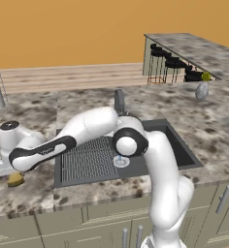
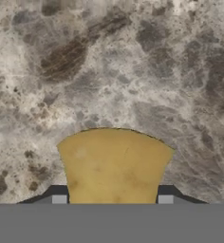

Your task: Soak the sponge with water for a few seconds and then drop it inside the sink.

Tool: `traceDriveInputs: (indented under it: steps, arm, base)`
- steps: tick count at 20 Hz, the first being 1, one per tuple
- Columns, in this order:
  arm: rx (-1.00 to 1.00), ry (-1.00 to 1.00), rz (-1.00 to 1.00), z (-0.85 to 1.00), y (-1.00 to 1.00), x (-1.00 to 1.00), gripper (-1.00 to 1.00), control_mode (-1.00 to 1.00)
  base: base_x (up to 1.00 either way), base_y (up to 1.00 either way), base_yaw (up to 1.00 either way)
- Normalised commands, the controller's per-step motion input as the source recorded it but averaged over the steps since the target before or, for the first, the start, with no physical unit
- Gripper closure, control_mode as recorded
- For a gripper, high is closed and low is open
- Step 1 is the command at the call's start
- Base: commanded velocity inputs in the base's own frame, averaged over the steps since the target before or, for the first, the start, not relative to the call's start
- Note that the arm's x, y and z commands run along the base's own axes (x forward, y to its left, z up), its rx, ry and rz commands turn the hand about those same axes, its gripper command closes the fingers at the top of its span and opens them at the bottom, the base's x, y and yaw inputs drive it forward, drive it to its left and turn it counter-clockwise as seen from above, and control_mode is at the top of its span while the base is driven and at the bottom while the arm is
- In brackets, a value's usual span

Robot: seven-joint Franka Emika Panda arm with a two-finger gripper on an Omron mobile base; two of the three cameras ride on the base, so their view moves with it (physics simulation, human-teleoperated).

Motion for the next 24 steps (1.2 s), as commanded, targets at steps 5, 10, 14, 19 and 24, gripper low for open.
traceDriveInputs:
  steps: [5, 10, 14, 19, 24]
  arm:
    - [0.08, 0.0, 0.0, 0.34, -0.41, -0.03, 1.0, -1.0]
    - [0.06, 0.0, 0.0, 0.02, -0.55, -0.16, 1.0, -1.0]
    - [0.08, 0.0, 0.0, 0.01, -0.65, -0.18, 1.0, -1.0]
    - [0.09, 0.0, 0.0, 0.38, -0.54, -0.02, 1.0, -1.0]
    - [0.03, 0.0, 0.0, 0.53, -0.35, -0.04, 1.0, -1.0]
  base:
    - [0.0, 0.0, 0.0]
    - [0.0, 0.0, 0.0]
    - [0.0, 0.0, 0.0]
    - [0.0, 0.0, 0.0]
    - [0.0, 0.0, 0.0]
